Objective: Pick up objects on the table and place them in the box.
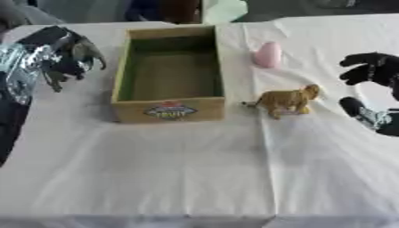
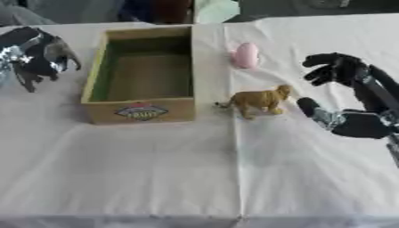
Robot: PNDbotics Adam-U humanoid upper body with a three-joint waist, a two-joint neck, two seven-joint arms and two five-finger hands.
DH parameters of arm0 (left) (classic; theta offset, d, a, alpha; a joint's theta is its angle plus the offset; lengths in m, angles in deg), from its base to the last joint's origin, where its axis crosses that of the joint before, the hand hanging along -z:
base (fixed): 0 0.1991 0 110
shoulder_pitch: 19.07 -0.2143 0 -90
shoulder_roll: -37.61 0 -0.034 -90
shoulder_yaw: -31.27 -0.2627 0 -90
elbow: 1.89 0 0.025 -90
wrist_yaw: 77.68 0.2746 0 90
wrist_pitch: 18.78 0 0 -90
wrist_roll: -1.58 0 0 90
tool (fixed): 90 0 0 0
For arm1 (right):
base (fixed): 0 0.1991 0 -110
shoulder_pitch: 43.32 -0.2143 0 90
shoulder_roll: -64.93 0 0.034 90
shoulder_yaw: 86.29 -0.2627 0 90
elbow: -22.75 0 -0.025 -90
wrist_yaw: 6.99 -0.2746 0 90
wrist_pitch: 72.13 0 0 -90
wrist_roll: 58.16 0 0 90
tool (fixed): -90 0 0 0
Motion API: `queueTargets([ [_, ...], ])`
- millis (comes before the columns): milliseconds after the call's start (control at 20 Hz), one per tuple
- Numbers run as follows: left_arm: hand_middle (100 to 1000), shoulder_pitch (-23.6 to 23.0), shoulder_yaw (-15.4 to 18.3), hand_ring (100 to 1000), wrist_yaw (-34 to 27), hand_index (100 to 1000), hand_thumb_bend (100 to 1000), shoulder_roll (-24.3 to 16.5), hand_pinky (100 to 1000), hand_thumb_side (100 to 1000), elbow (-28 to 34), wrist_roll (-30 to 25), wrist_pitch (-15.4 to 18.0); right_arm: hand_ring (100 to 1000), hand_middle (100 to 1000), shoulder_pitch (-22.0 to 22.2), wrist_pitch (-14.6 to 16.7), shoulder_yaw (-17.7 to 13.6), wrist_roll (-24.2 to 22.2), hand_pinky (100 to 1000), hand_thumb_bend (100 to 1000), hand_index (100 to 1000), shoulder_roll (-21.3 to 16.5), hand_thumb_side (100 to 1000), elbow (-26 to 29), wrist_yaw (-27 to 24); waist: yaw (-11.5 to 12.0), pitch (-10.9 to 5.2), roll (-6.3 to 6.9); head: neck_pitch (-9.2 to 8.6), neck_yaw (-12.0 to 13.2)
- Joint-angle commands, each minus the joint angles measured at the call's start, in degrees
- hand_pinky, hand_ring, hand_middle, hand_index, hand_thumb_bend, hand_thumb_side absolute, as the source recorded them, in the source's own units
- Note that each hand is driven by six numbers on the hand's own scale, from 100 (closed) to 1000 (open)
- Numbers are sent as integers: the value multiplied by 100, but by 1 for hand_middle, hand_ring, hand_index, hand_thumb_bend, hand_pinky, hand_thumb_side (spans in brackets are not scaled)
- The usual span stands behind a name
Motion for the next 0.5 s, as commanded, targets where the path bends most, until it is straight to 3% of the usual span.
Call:
queueTargets([
  [50, 392, 251, -91, 417, -171, 665, 100, -148, 552, 292, 524, -73, 64, 736, 788, -42, -1, -48, 15, 705, 361, 873, -93, 407, 28, -23, 2, -130, -4, 29, -15],
  [500, 400, 508, -591, 425, -208, 670, 100, 603, 560, 303, 1139, -300, 335, 736, 787, -89, 3, 11, -68, 705, 361, 873, -54, 407, 4, -59, -76, -160, 1, 29, 50],
])
